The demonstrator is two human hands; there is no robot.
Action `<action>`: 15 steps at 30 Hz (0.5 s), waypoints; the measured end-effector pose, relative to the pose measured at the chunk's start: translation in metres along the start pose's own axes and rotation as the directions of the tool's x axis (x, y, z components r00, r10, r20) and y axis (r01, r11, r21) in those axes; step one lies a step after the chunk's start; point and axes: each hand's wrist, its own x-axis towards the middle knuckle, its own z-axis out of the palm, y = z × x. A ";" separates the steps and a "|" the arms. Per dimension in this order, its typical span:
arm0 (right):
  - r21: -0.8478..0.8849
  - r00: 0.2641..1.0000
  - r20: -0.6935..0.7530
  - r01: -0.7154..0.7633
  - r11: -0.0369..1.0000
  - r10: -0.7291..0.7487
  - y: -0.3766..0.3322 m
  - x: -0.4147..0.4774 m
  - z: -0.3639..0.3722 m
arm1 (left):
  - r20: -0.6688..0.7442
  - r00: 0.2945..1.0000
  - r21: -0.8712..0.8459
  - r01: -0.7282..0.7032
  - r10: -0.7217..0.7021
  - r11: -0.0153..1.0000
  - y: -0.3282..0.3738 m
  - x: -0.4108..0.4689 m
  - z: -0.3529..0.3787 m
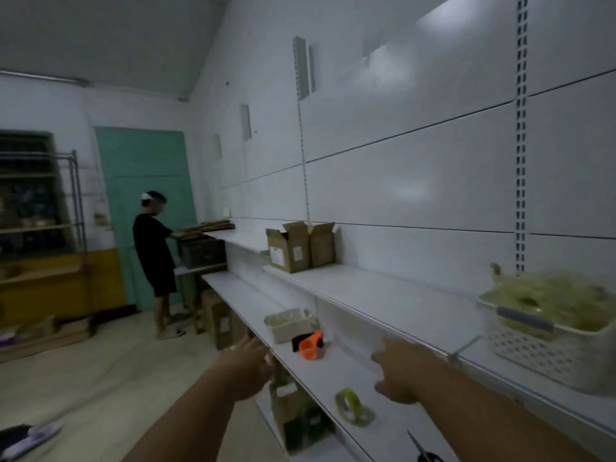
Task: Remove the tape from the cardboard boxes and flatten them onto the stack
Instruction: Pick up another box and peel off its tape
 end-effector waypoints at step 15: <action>0.186 0.959 -0.098 0.281 0.941 -0.267 -0.089 0.273 -0.013 | 0.182 0.935 0.187 0.269 -0.303 0.945 -0.125 0.147 -0.010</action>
